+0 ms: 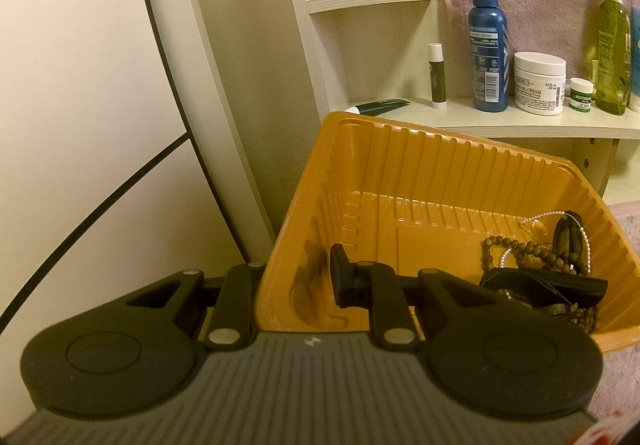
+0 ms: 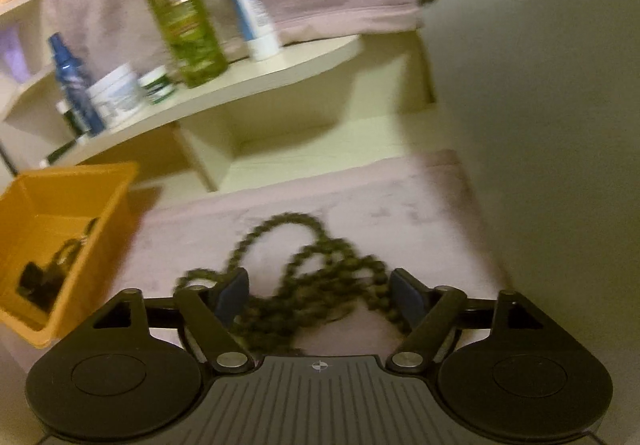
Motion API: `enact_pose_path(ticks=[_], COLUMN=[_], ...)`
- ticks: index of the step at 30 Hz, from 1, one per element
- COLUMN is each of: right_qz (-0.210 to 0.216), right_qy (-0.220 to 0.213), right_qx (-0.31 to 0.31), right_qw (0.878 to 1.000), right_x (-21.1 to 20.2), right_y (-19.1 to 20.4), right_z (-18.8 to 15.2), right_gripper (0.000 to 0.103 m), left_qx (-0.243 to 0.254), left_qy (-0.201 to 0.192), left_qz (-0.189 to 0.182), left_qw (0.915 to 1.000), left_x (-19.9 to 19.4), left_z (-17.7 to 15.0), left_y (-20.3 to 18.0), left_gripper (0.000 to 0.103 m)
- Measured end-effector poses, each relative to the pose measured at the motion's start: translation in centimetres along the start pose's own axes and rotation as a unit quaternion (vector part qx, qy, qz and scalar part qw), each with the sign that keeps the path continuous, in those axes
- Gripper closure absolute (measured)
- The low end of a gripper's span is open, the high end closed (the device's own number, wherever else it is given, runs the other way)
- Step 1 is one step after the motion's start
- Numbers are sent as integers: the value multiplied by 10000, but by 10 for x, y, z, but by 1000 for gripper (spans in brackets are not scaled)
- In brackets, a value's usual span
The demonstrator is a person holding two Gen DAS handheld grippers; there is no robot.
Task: Organize jewelry
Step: 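Return the right tool to the long dark bead necklace and grasp it, then lift the dark bead necklace into the orange tray and open the right tool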
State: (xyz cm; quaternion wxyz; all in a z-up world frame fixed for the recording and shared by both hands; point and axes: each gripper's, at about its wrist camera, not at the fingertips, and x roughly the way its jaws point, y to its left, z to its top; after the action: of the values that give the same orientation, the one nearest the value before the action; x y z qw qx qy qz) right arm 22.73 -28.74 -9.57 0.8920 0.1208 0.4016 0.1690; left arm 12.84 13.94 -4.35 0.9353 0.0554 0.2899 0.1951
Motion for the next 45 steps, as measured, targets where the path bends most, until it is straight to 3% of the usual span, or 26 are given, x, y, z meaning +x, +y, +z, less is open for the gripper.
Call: enact_pose_path(ticks=[4, 11, 14, 17, 23, 27, 32, 45], right_qz=[261, -203, -224, -343, -333, -324, -283, -130], right_qy=[150, 177, 180, 232, 169, 211, 269, 175], right_qx=[-466, -1346, -1447, -1681, -1687, -1795, -1657, -1642], right_qw=[9985, 9905, 9891, 9849, 9850, 9830, 9854, 9862], right_x=[5, 17, 20, 26, 24, 22, 19, -5], right_y=[22, 54, 57, 62, 60, 64, 63, 71], right_z=[-3, -11, -10, -11, -6, -8, -7, 7], right_gripper=[21, 20, 21, 28, 65, 79, 87, 88], left_qx=[19, 21, 20, 20, 12, 14, 17, 21], left_qy=[-17, -13, -12, -12, -9, -12, -15, -23], left_qz=[-3, -1, 1, 1, 6, 6, 7, 3], left_qw=[10000, 10000, 10000, 10000, 10000, 10000, 10000, 10000], left_x=[-1, -1, -1, -1, -2, -1, -2, -3], left_z=[0, 0, 0, 0, 0, 0, 0, 1], left_y=[-1, -1, -1, -1, -1, -2, -2, -2], left_gripper=[85, 85, 85, 85, 85, 85, 85, 85])
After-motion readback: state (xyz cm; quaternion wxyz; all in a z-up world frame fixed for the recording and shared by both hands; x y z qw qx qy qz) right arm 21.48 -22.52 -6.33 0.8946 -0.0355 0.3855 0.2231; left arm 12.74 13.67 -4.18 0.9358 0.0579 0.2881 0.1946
